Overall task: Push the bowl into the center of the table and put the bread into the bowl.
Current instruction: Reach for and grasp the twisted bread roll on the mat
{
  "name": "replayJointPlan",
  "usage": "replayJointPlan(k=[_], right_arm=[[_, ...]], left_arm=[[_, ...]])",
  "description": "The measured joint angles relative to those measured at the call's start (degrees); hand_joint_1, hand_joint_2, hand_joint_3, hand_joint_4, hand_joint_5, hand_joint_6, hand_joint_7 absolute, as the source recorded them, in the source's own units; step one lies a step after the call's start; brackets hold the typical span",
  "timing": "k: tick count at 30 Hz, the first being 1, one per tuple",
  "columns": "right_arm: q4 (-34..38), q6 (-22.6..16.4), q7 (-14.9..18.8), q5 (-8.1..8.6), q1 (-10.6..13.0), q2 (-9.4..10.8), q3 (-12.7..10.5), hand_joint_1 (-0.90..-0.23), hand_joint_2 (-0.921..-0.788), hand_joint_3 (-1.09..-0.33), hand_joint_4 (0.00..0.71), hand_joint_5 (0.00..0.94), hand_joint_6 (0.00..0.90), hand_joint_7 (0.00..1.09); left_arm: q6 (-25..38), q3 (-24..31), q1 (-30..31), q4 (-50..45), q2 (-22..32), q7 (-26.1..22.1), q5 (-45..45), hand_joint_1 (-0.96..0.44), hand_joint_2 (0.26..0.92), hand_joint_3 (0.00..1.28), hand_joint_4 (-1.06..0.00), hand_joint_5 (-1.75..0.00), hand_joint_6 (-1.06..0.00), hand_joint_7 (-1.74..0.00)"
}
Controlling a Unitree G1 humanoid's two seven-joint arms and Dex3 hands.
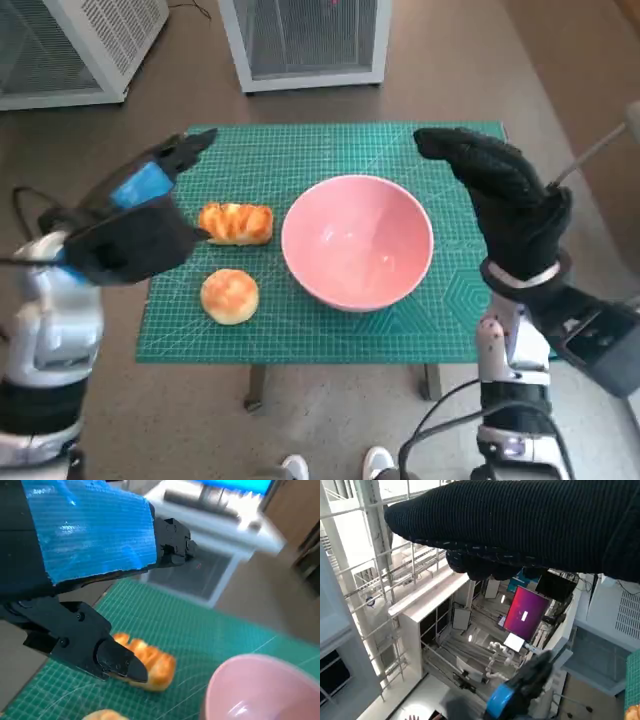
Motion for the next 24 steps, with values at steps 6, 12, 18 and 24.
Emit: replayJointPlan(k=[6, 12, 18, 24], right_arm=[[0.01, -0.25, -0.21, 0.0, 0.25, -0.07, -0.08, -0.549, -0.921, -0.488, 0.341, 0.0, 0.061, 0.66], [0.0, -0.37, -0.81, -0.04, 0.5, -0.11, -0.11, -0.543, -0.921, -0.487, 0.343, 0.001, 0.061, 0.66], [-0.04, -0.63, -1.25, -0.04, 0.79, -0.21, -0.18, -0.535, -0.921, -0.49, 0.344, 0.002, 0.062, 0.66], [-0.09, -0.9, -1.48, -0.05, 0.93, -0.27, -0.23, -0.533, -0.921, -0.495, 0.344, 0.002, 0.066, 0.66]], left_arm=[[1.85, -5.7, -5.09, 7.69, -1.36, -0.44, 3.19, 0.02, 0.71, 0.03, -0.04, 0.0, -0.21, -0.04], [0.67, -8.96, -8.8, 16.86, -3.56, -0.36, 3.78, 0.02, 0.713, 0.03, -0.04, 0.0, -0.22, -0.03], [-1.84, -11.71, -12.12, 26.71, -5.61, 0.72, 4.46, -0.01, 0.714, 0.03, -0.04, 0.0, -0.22, -0.03], [-5.83, -14.47, -16.46, 38.98, -8.37, 3.7, 5.1, -0.05, 0.713, 0.03, -0.04, 0.0, -0.23, -0.02]])
